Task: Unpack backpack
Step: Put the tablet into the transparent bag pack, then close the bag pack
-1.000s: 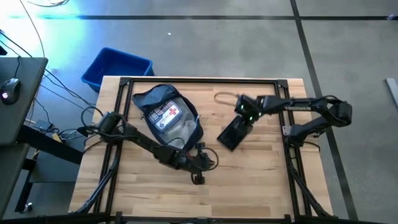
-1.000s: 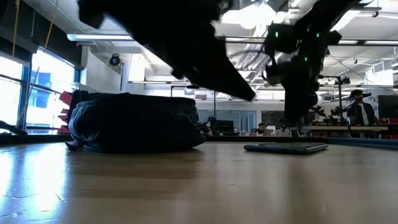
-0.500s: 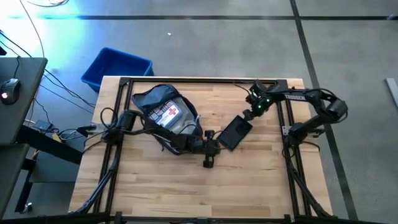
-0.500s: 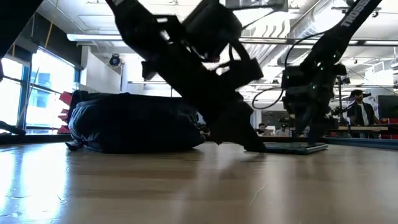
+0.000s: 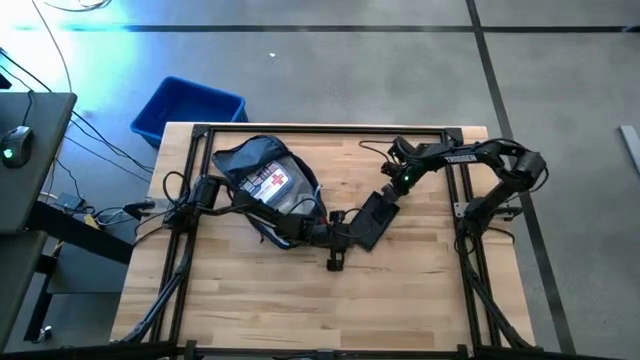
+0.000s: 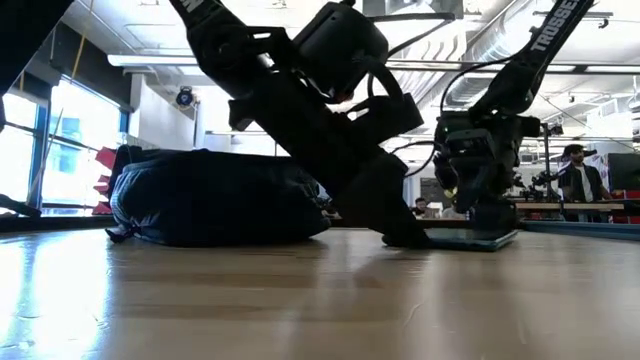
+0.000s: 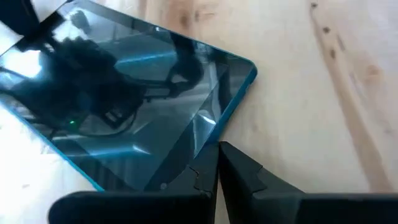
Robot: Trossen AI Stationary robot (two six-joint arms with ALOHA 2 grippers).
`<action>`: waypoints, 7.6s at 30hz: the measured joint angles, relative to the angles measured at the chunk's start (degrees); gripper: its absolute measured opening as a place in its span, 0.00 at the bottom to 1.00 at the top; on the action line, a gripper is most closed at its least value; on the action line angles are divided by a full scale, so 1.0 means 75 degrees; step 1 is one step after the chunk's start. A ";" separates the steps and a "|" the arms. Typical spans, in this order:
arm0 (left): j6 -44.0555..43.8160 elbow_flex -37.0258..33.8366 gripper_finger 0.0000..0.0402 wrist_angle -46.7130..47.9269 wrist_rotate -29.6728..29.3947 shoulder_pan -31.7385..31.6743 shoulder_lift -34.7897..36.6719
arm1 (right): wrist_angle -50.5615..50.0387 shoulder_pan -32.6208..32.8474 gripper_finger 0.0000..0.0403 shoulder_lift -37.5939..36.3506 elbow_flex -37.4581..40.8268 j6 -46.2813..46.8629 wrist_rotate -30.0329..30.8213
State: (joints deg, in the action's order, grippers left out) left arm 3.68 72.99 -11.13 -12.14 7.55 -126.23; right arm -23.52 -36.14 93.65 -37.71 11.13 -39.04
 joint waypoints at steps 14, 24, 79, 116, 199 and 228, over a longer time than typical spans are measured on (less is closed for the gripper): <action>-0.0079 0.0004 0.00 0.0108 -0.0418 0.0079 0.0052 | -0.0059 0.0439 0.51 0.0086 0.0073 -0.0441 -0.1465; -0.0407 0.0459 0.00 0.2990 -0.2214 0.1282 0.2297 | -0.0358 0.0391 0.05 -0.0897 -0.0026 -0.0279 -0.1798; -0.7064 -0.1641 0.00 0.8209 -0.6165 0.2987 0.5056 | 0.1566 0.3149 0.56 0.4086 -0.7370 -0.0293 0.1132; -0.5266 -0.3408 0.00 0.5880 -0.4476 0.1530 0.5028 | -0.2107 0.3625 0.58 0.2705 -0.6613 -0.4110 0.4686; -0.3994 -0.3551 0.00 0.7236 -0.9765 0.1432 0.6313 | -0.4248 0.9483 0.21 0.1005 -0.6455 0.1621 0.9869; -0.0124 -0.4034 0.20 0.8589 -0.2126 -0.1030 0.7440 | -0.4439 0.9483 0.21 0.1058 -0.6350 0.1867 1.0233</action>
State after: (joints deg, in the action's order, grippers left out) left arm 2.75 42.73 53.28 -28.08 -0.17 -70.43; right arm -56.81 34.98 101.58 -85.34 25.14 37.71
